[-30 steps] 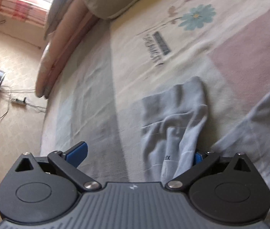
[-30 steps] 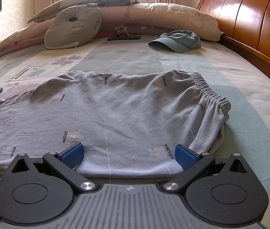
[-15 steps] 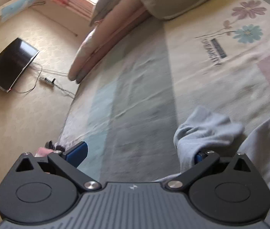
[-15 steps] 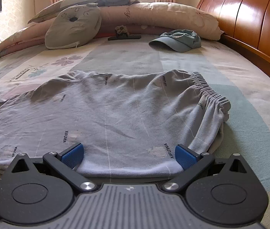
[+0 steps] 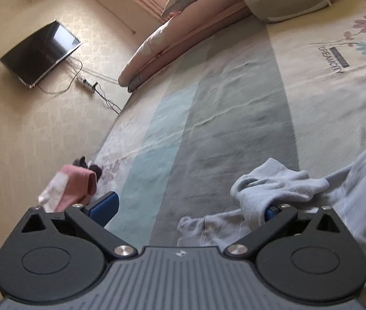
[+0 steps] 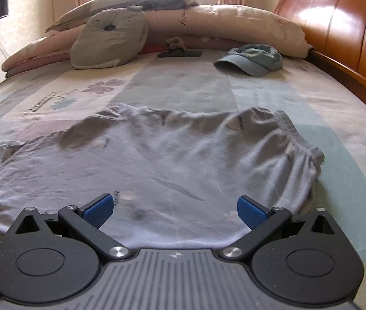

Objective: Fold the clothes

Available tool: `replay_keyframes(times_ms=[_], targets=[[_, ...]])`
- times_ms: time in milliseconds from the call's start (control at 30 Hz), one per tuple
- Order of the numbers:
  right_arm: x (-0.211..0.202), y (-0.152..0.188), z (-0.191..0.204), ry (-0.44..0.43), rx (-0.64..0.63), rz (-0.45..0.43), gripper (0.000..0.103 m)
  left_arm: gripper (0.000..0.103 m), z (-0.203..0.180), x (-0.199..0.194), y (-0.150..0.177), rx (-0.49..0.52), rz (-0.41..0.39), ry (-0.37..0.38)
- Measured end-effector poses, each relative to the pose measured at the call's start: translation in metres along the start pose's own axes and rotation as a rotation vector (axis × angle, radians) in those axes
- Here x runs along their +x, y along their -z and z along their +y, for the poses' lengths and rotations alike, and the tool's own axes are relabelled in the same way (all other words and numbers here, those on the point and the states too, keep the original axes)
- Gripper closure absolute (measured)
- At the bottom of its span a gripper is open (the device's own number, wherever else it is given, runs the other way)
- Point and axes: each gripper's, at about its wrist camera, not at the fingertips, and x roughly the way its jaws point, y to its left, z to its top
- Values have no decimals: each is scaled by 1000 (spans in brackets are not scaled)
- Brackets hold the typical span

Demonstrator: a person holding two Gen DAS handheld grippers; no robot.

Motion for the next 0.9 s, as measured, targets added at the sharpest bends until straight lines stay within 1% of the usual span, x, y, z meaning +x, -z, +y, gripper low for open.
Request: replay_keyframes(times_ms=[167,300,433,533,667,767,900], targets=[[-5,-11,24,-21,-62,-8,0,0,10,16,27,-81,16,49],[-7,-19,48,-31,-124,-8,0,0,14,24,51,-148,-2,102],[-7,-26,72,-44,-172,-1,0,0,17,27,70,-175,-46,141],[-5,-30,90,-55,-205,11,0,0,19,32,81,-190,-40,166],[-3,-32,114,-66,-248,18,0,0,23,37,93,-242,-41,207],[-3,-33,131,-78,-280,21,0,1,25,36,92,-240,-59,226],[-5,-36,150,-90,-316,15,0,1,22,22,84,-174,-155,288]])
